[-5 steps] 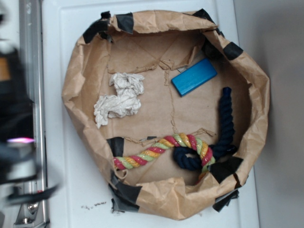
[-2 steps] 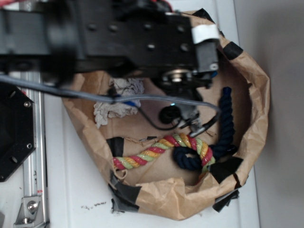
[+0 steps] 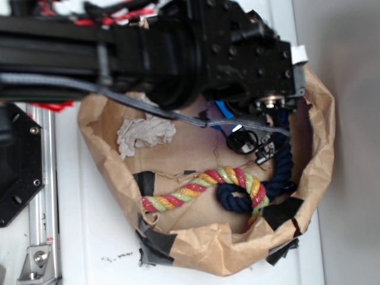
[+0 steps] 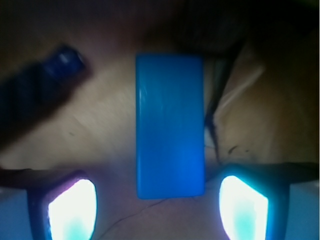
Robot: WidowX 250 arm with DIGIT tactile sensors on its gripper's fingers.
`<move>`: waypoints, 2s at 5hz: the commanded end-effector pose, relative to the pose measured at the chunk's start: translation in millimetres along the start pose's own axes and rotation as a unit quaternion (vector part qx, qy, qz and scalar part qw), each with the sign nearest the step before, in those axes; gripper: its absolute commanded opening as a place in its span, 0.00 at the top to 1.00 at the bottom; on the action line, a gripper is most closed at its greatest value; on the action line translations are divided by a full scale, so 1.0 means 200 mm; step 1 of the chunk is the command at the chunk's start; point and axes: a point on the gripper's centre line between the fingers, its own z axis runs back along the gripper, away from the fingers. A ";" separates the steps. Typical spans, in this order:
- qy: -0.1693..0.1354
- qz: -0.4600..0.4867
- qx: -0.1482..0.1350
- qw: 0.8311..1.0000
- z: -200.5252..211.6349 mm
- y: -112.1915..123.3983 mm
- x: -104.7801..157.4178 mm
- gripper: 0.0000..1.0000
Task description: Grab the blue block.
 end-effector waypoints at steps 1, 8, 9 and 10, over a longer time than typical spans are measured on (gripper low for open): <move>0.039 -0.044 0.004 0.998 -0.12 0.08 0.10 0.00; 0.025 -0.156 -0.023 0.987 0.30 0.14 -0.20 1.00; 0.009 -0.186 -0.027 0.982 0.55 0.19 -0.29 1.00; -0.025 -0.215 -0.042 0.975 0.66 0.22 -0.26 1.00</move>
